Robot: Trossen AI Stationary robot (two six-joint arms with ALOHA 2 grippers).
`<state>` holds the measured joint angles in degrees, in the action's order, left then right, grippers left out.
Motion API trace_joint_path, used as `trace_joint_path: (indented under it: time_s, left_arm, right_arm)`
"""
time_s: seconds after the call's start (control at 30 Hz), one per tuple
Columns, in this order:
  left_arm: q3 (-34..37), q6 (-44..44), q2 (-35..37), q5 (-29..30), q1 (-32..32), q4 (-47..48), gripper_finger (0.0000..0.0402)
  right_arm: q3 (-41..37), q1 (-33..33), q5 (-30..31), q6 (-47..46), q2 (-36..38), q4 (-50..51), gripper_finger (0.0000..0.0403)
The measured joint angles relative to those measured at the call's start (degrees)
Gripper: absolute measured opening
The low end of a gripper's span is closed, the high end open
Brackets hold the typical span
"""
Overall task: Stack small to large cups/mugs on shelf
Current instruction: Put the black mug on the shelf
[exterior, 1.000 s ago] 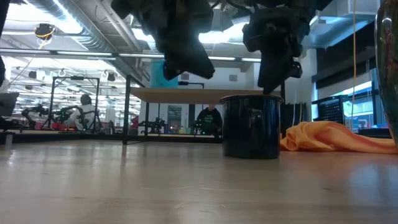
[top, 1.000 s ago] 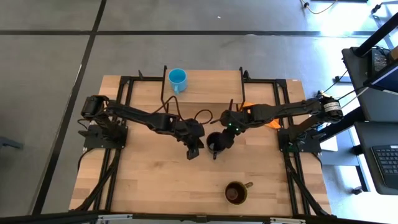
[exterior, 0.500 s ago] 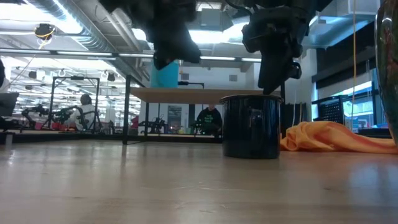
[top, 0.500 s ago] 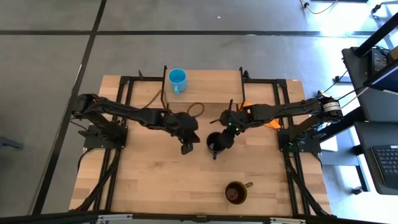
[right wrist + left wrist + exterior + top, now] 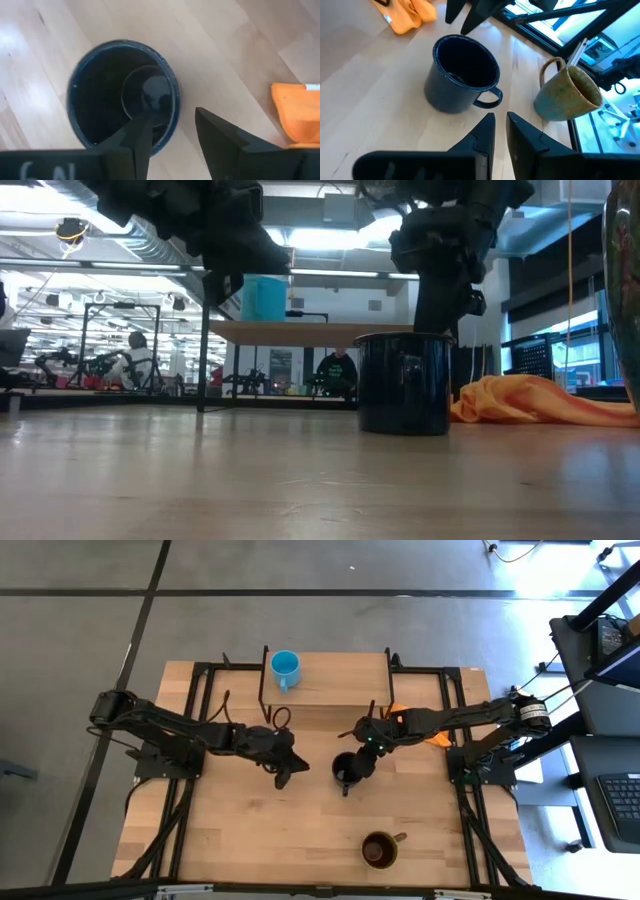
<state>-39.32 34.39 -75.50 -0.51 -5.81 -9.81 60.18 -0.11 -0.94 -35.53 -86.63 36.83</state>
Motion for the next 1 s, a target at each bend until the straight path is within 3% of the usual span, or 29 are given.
trace_joint_path:
  time_s: [1.0]
  left_arm:
    - [0.08,-0.02,0.24,1.55,0.05,0.16,0.0041]
  right_arm:
    - [-9.51,-0.43,-0.69,-4.13,-0.02,-12.2,0.0141]
